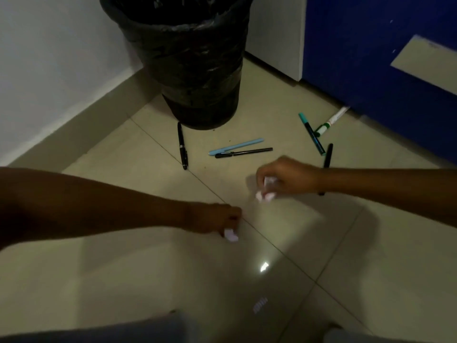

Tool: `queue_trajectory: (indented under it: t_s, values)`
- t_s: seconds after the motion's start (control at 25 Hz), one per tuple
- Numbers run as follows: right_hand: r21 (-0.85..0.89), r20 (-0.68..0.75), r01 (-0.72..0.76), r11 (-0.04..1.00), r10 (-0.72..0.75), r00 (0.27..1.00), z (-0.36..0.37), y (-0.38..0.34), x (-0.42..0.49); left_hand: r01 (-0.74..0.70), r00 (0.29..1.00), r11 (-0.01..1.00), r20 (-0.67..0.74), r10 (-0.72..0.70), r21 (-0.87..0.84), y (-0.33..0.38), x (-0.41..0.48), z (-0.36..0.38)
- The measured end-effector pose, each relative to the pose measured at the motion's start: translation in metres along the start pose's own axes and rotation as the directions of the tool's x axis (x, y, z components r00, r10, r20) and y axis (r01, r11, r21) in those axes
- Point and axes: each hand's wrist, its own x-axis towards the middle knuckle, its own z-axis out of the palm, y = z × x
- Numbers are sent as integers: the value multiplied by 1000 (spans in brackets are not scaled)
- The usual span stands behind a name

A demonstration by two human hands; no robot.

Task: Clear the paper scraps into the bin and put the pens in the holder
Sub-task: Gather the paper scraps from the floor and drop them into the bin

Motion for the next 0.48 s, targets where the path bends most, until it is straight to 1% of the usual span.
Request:
queue_trajectory:
  t_s: [0.04, 0.08, 0.12, 0.2, 0.24, 0.32, 0.36, 0.4, 0.48]
  values:
    - [36, 127, -1, 999, -3, 992, 21, -11, -12, -2, 997, 1000, -73, 5, 30, -4, -4, -6]
    - [47, 259, 25, 999, -36, 965, 43, -20, -21, -1, 995, 1000, -103, 1, 8, -7, -8, -11]
    - [41, 379, 65, 997, -75, 922, 64, -28, -28, -35, 990, 999, -138, 38, 23, -11, -11, -16]
    - [-16, 566, 153, 988, -117, 816, 101, -39, -33, 7, 989, 1000, -150, -10, -25, -12, -14, -20]
    - [-45, 620, 199, 979, -129, 774, 115, -44, -33, 21, 992, 1000, -125, -23, -17, -9, -12, -22]
    - [-74, 682, 271, 960, -149, 716, 132, -48, -30, 31, 997, 999, -71, -32, -5, 3, -10, -27]
    - [-66, 704, 290, 955, -161, 691, 135, -48, -29, 8, 998, 1000, -62, -9, -13, 8, -10, -29]
    - [-50, 717, 311, 949, -183, 672, 137, -47, -27, -27, 998, 1000, -63, 26, -3, 9, -7, -31]
    - [-35, 719, 346, 938, -217, 661, 141, -45, -25, -90, 991, 991, -88, 99, 101, 12, -5, -36]
